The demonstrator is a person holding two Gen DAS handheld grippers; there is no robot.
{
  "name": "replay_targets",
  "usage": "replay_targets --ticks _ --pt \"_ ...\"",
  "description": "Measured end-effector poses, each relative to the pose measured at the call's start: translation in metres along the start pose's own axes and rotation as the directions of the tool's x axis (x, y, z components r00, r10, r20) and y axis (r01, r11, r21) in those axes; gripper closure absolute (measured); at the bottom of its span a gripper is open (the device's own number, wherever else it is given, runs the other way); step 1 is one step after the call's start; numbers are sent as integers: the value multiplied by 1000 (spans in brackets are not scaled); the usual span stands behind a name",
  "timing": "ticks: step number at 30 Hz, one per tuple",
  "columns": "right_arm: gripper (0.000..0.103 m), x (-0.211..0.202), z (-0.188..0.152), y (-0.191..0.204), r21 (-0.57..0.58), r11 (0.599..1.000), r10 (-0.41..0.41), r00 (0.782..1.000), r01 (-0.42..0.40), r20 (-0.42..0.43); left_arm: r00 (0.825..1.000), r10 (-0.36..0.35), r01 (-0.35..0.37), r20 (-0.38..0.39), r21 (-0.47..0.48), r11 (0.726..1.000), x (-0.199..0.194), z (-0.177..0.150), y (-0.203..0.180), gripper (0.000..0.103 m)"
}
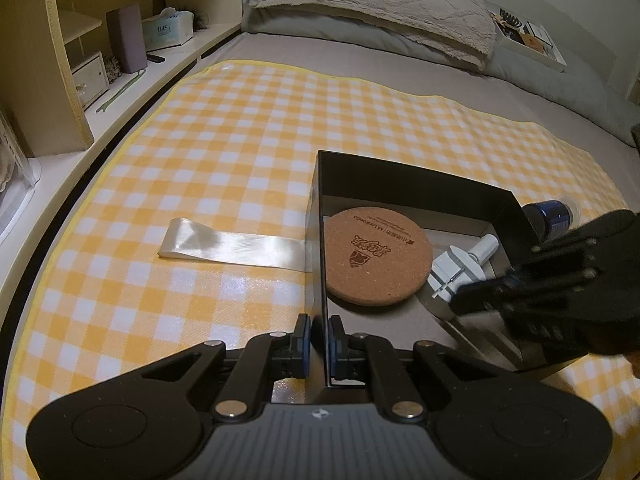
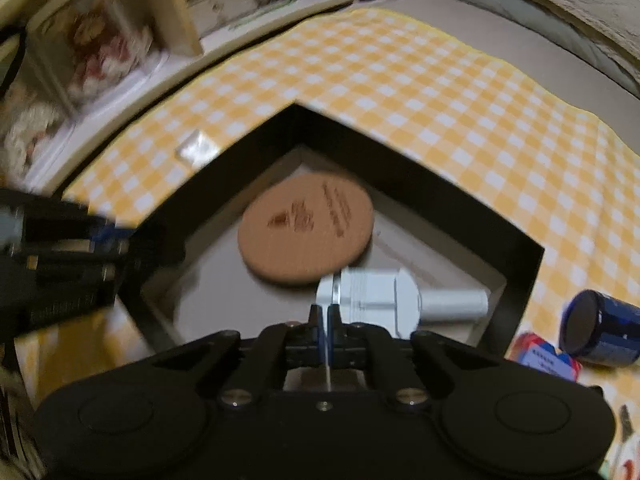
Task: Organize rigid objects
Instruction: 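Grasp the watch-band tool in the box with the right gripper and reposition it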
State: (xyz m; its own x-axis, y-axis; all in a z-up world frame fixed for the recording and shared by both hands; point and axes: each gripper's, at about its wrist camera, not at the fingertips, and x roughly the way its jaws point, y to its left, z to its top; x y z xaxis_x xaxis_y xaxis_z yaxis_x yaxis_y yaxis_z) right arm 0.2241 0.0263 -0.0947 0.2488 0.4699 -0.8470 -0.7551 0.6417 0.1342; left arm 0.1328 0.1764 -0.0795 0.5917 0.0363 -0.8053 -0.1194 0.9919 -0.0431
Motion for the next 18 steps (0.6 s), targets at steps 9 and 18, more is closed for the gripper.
replay_targets --ticks 9,18 --pt "83 -12 -10 -4 -21 999 39 999 -39 15 1000 7 -7 -1 -2 1000 0 0 -2 93" --pt "70 8 -3 20 -158 985 -58 996 69 71 1000 6 -6 -2 -3 1000 0 0 -2 93"
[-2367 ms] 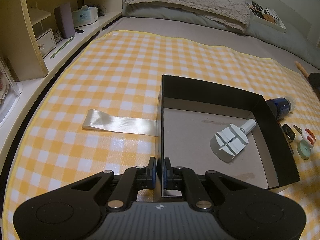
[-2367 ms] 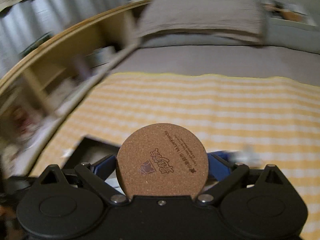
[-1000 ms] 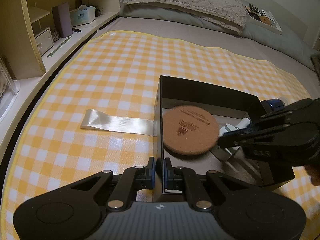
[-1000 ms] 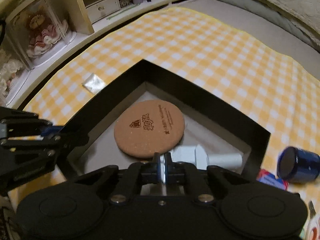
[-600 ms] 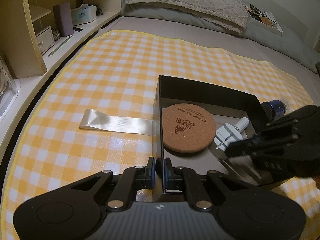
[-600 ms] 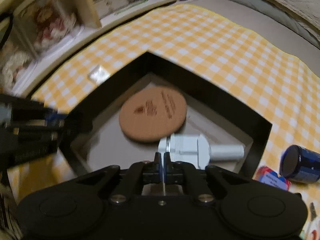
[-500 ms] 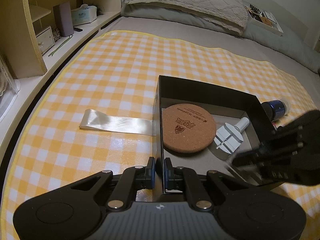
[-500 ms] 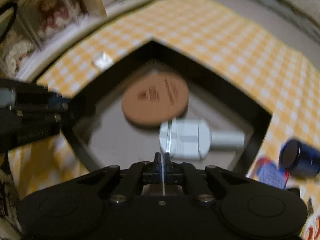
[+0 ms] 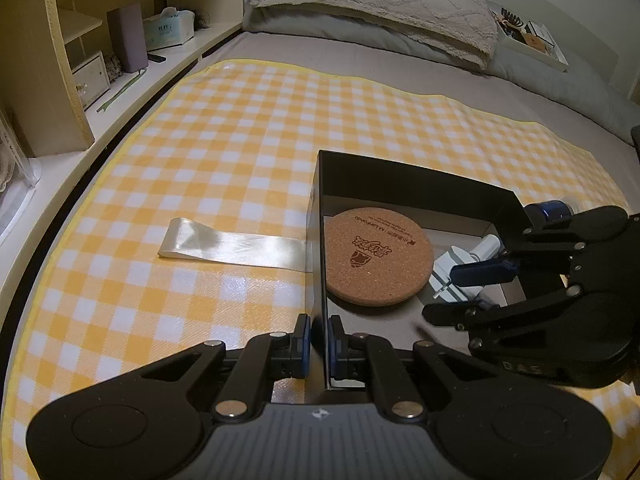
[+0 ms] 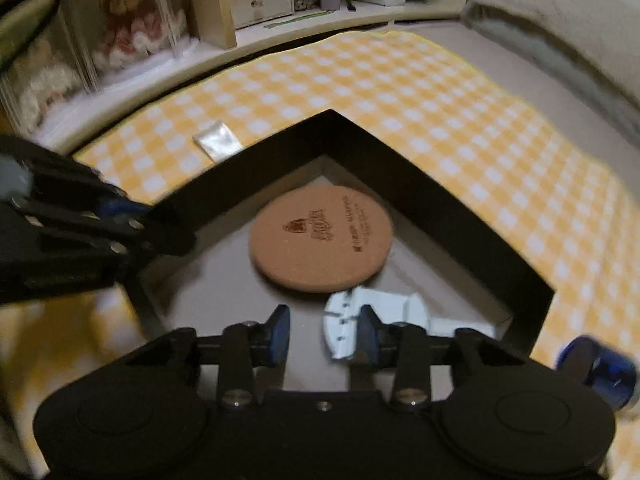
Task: Organize rigid objects
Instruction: 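Grasp the watch-band tool in the box with the right gripper and reposition it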
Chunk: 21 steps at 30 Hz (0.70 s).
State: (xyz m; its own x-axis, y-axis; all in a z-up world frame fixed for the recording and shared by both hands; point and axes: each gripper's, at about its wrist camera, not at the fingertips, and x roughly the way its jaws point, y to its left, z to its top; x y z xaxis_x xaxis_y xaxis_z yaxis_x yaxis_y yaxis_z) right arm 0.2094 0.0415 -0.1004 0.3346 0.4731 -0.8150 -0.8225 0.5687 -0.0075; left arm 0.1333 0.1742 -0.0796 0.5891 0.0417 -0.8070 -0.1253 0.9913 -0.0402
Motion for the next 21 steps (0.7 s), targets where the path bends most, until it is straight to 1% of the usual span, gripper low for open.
replay_targets --ticks 1,2,4,7,10,12,14,17,21 --pt "79 0 -1 1 -22 1000 -21 1000 21 -7 1000 -1 1 -1 0 1000 0 0 0 93" --pt "82 -1 -1 0 -25 999 -32 999 32 -17 1000 -1 1 0 -1 1000 0 0 0 93" --pt "83 -5 -3 -5 -5 1000 -3 999 3 -40 1000 -1 1 0 0 1000 0 0 0 93" --pt "83 -16 -9 -6 -46 999 18 998 -20 -55 1000 -3 3 -2 -3 1000 1 0 0 93" --pt "83 -25 -12 -11 -48 998 30 994 -35 -101 1000 -3 3 -1 -2 1000 1 0 -1 93" --pt "83 -30 -14 -13 -42 998 31 991 -36 -130 1000 -2 2 -1 -2 1000 1 0 -1 93" --pt "84 -36 -17 -18 -30 999 16 989 -20 -147 1000 -1 1 -1 -1 1000 2 0 -1 93" --pt "84 -47 -17 -28 4 1000 10 990 -10 -142 1000 -2 2 -1 -1 1000 2 1 -1 93" --pt "84 -60 -13 -42 70 998 14 996 -8 -89 1000 -2 2 -1 -2 1000 2 1 -1 93"
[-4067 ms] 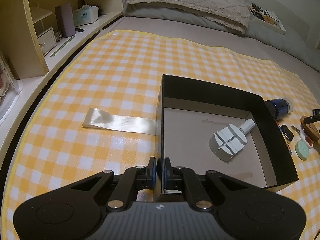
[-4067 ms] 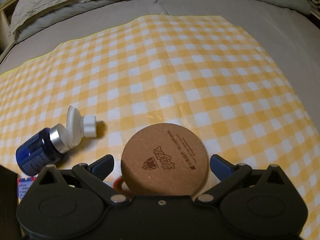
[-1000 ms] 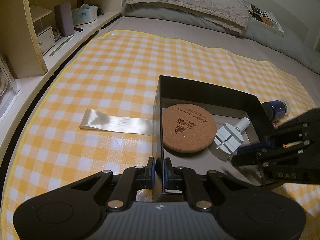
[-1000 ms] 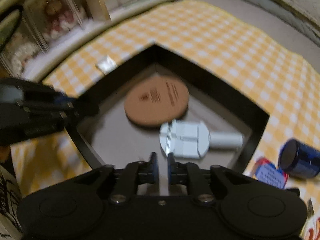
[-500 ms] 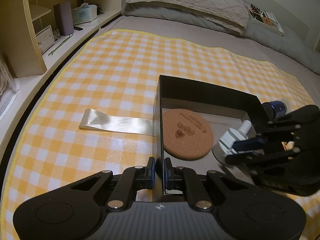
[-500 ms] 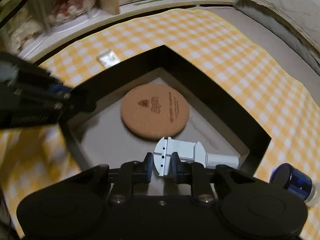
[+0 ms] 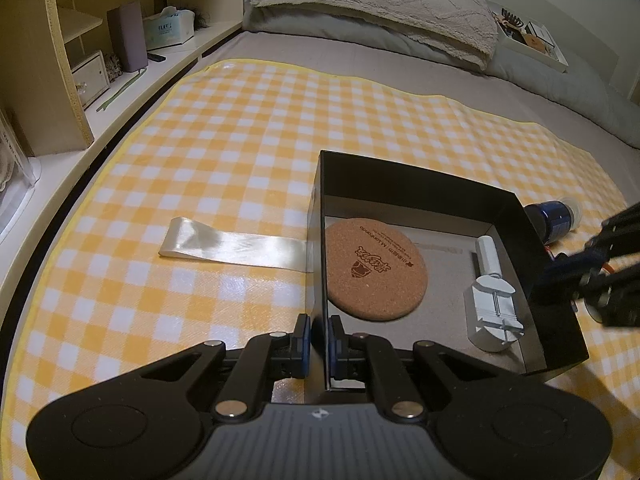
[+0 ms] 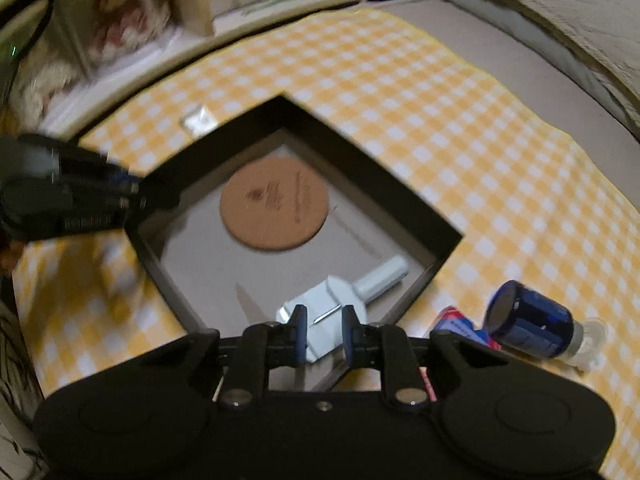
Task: Organize rigid objects
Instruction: 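Grasp the watch-band tool in the box with the right gripper and reposition it, then move the right tool to the colourful card box and grasp it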
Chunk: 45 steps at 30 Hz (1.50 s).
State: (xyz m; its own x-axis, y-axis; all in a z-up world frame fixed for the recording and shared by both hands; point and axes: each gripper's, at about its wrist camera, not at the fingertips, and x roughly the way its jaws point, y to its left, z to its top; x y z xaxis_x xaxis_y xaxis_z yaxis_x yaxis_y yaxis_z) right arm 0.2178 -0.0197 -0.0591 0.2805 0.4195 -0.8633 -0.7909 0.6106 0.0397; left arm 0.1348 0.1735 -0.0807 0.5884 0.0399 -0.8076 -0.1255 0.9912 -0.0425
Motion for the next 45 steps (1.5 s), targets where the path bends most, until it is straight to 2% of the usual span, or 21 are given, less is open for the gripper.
replay_targets --ticks 3,6,8,10,14,18,20,25,32,35,40,45 --pt "84 -5 2 -9 63 998 16 999 -19 41 1000 0 0 0 0 1000 0 0 0 93" --pt "79 -8 4 -15 99 995 -12 998 6 59 1000 0 0 0 0 1000 0 0 0 93" --pt "57 -14 3 -22 128 991 -43 995 32 85 1000 -1 1 0 0 1000 0 0 0 93" --pt "47 -21 0 -31 167 985 -67 992 48 109 1000 -1 1 1 1 1000 0 0 0 93" --pt "40 -30 -11 -54 282 956 -114 986 76 120 1000 -1 1 2 2 1000 0 0 0 93" --pt "40 -26 -27 -77 400 910 -147 986 106 73 1000 1 -1 5 7 1000 -1 0 0 94" --pt "47 -21 -34 -86 445 889 -138 989 104 45 1000 2 -2 7 9 1000 -1 0 0 94" --pt "48 -4 -54 -99 560 826 -68 998 62 -11 1000 4 -4 7 13 1000 -2 0 0 94" --pt "48 32 -70 -99 635 766 -34 994 95 -108 1000 8 -8 7 13 1000 -2 1 0 95" --pt "44 40 -67 -96 637 765 -33 994 91 -102 1000 10 -10 9 12 1000 -2 2 1 95" --pt "40 53 -58 -90 621 772 -64 990 131 -129 1000 14 -14 14 14 1000 -1 4 0 95" --pt "40 58 -54 -91 618 771 -94 988 150 -123 1000 20 -21 23 13 1000 -2 7 0 96"
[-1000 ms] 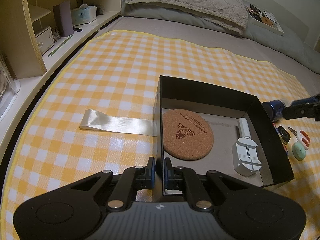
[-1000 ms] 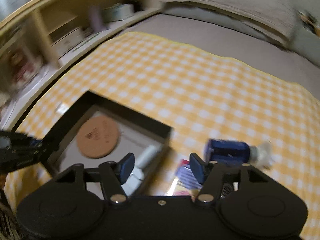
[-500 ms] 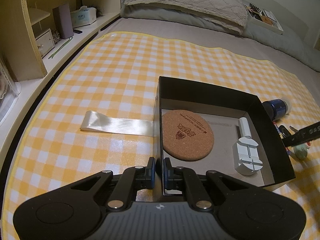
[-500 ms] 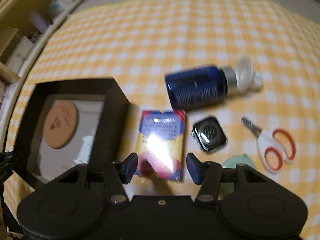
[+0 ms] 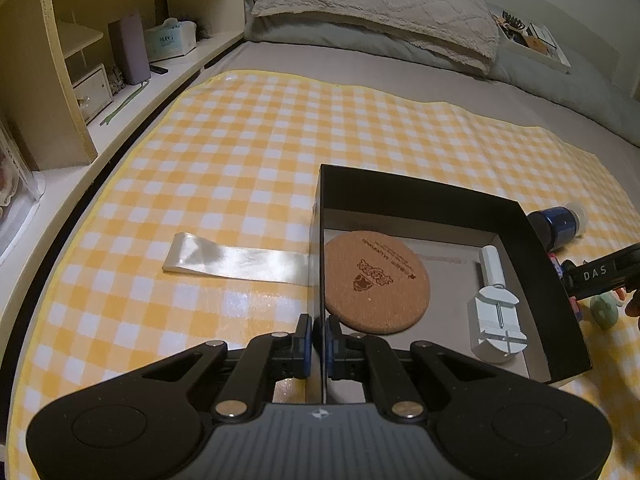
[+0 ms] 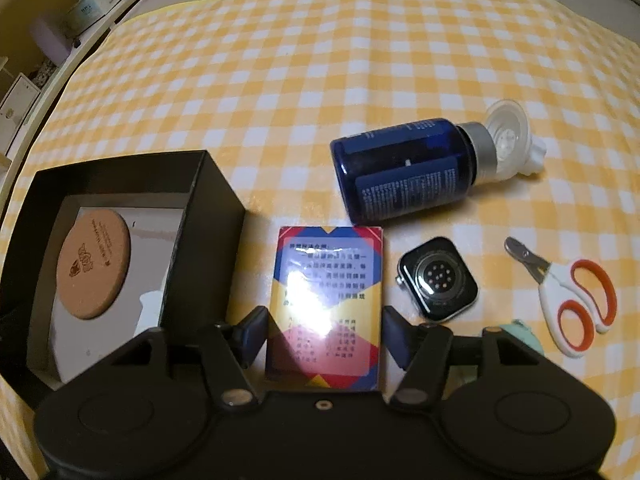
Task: Organize rigid objects
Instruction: 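Move the right tool to the colourful card box and grasp it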
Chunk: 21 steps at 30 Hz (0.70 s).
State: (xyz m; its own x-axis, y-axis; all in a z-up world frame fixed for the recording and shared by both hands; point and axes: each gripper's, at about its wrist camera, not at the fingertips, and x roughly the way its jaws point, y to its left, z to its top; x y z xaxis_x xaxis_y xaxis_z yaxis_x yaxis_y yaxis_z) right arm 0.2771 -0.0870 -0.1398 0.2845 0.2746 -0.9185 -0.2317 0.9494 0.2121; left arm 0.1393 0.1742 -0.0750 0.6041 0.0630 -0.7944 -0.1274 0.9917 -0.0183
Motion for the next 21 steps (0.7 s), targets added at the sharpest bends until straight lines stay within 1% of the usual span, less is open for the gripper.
replay_targets --ticks 4,6,10,14,18,21 --pt "42 1 -1 5 -21 1000 -5 1000 5 13 1000 3 -3 2 2 1000 0 1 -1 96" --pt "43 -3 -1 3 -34 999 14 1000 -13 16 1000 3 -3 2 1 1000 0 0 -2 96" --pt "43 -29 0 -10 -5 998 62 997 -62 35 1000 6 -6 5 2 1000 -1 1 -3 96" --pt "43 -56 7 -20 43 995 91 991 -95 100 1000 10 -10 6 5 1000 -1 1 -3 96" --pt "43 -89 15 -18 72 985 140 970 -157 199 1000 12 -12 6 6 1000 -2 1 -4 96" --pt "43 -110 19 -7 57 970 216 943 -238 251 1000 12 -12 7 7 1000 -2 1 -4 96"
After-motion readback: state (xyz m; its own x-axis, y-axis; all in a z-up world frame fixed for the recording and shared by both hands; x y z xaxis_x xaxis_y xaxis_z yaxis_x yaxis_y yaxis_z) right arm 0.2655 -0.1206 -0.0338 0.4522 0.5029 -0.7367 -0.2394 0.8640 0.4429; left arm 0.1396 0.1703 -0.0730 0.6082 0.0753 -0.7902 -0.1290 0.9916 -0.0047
